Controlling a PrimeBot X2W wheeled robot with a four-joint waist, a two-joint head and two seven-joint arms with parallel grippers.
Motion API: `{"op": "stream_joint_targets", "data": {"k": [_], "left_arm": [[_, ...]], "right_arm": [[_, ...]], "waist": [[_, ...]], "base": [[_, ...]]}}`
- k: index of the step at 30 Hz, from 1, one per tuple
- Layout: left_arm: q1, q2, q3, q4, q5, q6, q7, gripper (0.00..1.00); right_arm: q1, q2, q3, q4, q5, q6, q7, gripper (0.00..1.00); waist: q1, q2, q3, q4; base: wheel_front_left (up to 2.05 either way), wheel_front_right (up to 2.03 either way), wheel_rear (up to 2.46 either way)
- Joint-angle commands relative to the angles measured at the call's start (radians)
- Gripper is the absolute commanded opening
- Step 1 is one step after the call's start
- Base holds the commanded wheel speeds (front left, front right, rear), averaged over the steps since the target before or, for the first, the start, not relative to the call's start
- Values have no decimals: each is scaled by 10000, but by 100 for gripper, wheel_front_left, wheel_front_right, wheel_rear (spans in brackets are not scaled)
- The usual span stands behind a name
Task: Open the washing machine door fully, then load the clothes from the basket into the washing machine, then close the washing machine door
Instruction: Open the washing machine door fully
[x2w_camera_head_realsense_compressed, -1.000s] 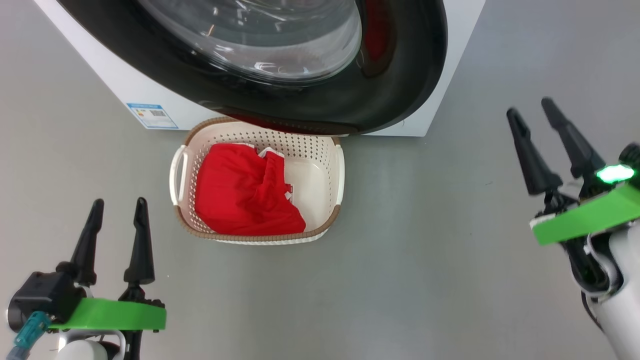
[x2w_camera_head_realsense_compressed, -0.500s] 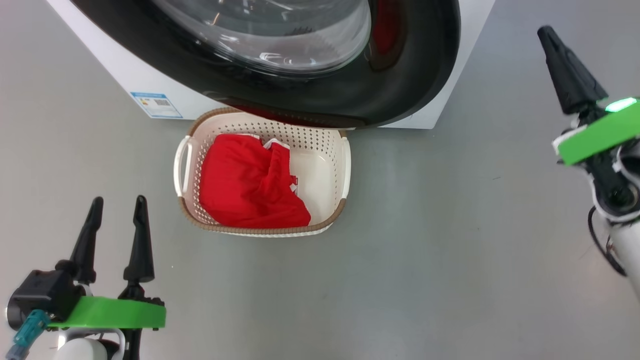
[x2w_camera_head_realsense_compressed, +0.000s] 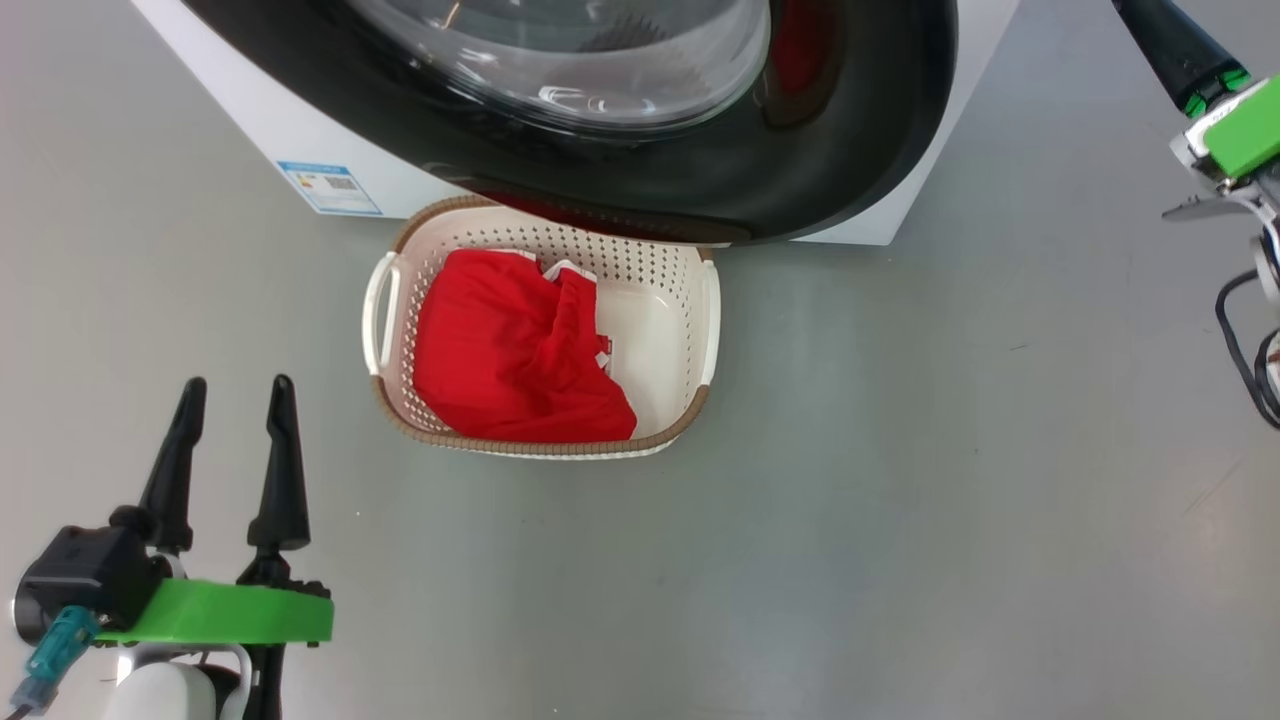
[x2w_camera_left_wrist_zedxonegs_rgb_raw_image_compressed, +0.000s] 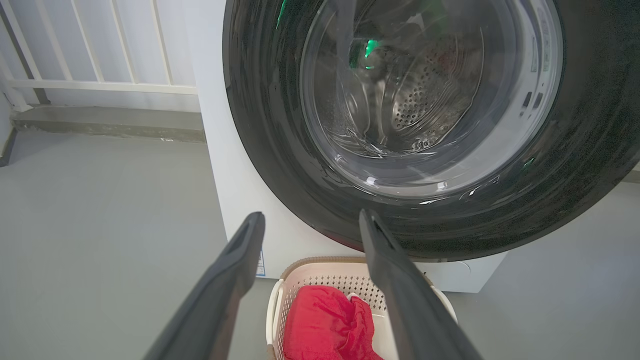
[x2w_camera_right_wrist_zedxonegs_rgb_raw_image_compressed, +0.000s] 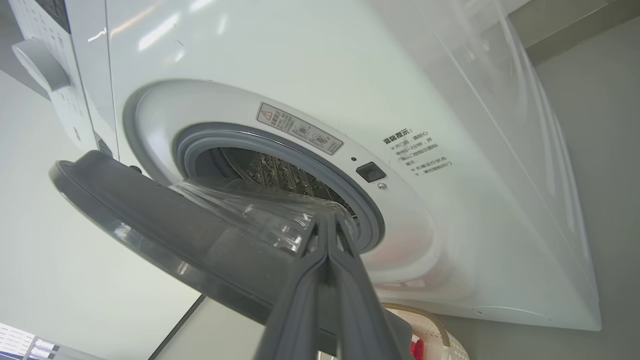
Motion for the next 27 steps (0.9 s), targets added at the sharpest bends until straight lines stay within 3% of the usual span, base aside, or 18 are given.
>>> {"op": "stream_joint_targets", "data": {"k": [1,14,27], "left_arm": [[-227,211,290,-227,73,-29,-80,100],[-365,64,245,-241,-5,-29,-80,100],[-390,-36,246,-184,-67,-29,-80,100]], "right_arm": [[-197,61,26,-58,216,16,212,0],[-1886,623,158,2040,1155,16,1932,0],[-2307,826,63,2829,1802,16,2973,0]], "waist": [[0,0,45,43],[0,0,422,437],[0,0,487,672]], "base": [[0,0,0],[0,0,0],[0,0,0]]}}
